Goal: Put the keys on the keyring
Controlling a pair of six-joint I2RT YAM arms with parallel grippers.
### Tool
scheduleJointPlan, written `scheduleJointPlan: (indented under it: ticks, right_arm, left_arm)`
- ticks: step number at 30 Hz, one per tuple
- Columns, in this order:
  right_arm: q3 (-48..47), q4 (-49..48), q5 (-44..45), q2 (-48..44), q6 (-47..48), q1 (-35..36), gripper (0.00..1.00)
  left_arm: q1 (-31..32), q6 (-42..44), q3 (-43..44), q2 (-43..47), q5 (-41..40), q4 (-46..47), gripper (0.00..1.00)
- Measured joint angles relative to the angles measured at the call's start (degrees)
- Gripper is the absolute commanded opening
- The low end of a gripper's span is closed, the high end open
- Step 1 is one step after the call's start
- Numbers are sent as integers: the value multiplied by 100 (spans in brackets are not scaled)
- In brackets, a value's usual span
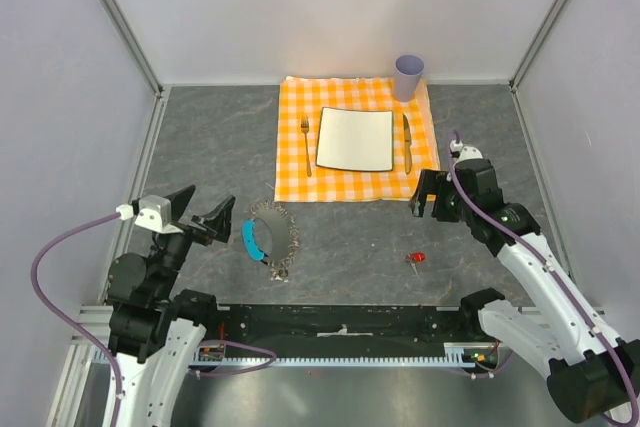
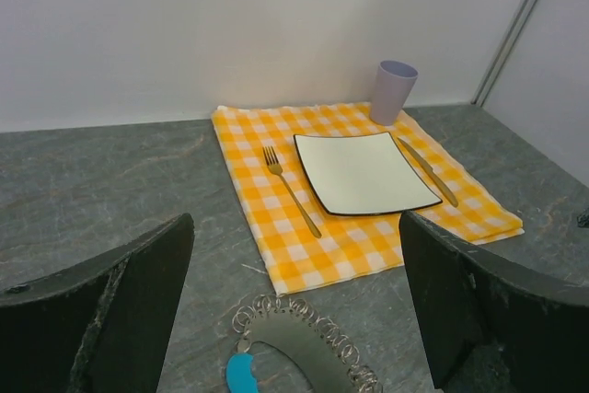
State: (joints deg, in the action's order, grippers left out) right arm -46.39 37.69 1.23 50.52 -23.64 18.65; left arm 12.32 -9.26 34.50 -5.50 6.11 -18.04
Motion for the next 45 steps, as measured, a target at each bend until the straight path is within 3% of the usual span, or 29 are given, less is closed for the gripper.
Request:
scheduleJointPlan:
  ticks: [7, 8, 13, 18, 24, 33, 45]
  right_arm:
    - [160, -157, -435, 11, 76, 0, 98]
    - [199, -232, -483, -11, 96, 0, 92]
    - [306, -435, -560, -164, 227, 0, 93]
    - [308, -437, -841, -129, 297, 0, 82]
    - [310, -221, -1344, 675, 219, 48, 74]
    - [310, 407, -874, 1292, 136, 852, 61]
    - [785, 393, -291, 1556, -212, 964, 35]
  left_arm:
    - [-7, 22, -17, -177, 2, 17, 99]
    - [-9, 33, -20, -201, 4, 17, 99]
    - [-24, 42, -20, -284, 24, 20, 99]
    - [-61, 44, -20, -280, 20, 22, 99]
    - [-63, 44, -20, -251, 4, 20, 99]
    - [-63, 46, -52, -192, 2, 17, 99]
    - [-61, 48, -68, -101, 4, 17, 99]
